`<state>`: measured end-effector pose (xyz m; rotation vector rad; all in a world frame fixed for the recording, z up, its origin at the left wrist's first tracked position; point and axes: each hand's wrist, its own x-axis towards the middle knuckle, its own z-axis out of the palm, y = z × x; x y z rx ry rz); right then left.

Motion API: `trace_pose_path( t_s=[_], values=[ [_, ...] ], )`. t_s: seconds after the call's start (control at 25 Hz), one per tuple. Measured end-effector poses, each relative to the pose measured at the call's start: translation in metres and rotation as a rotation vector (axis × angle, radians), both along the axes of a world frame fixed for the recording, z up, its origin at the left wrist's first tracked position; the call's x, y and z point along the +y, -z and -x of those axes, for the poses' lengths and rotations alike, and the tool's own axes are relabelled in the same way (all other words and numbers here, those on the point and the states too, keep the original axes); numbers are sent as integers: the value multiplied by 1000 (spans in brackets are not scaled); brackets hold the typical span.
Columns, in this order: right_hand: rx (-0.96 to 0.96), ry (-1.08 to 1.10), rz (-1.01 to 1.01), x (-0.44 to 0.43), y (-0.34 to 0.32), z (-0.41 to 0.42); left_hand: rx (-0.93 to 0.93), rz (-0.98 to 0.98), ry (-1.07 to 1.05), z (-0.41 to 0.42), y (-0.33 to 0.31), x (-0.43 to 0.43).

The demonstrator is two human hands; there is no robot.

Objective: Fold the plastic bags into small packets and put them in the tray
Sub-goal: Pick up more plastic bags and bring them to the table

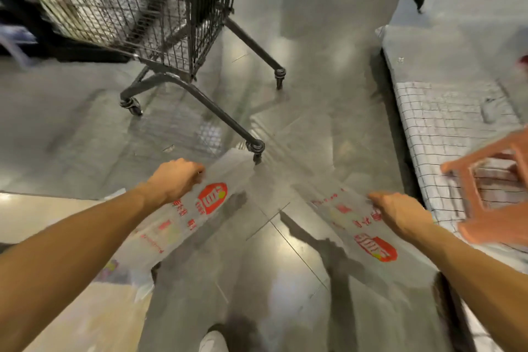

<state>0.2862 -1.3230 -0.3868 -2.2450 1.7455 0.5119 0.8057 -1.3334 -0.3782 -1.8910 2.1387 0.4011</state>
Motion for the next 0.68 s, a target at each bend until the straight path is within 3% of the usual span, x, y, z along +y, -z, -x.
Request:
trace_pose_path(
  t_s=[0.44, 0.68],
  values=[
    [-95, -100, 120, 46, -446, -15, -77, 198, 324, 135, -463, -7],
    [-113, -211, 276, 86, -621, -24, 38, 278, 538, 209, -643, -14]
  ],
)
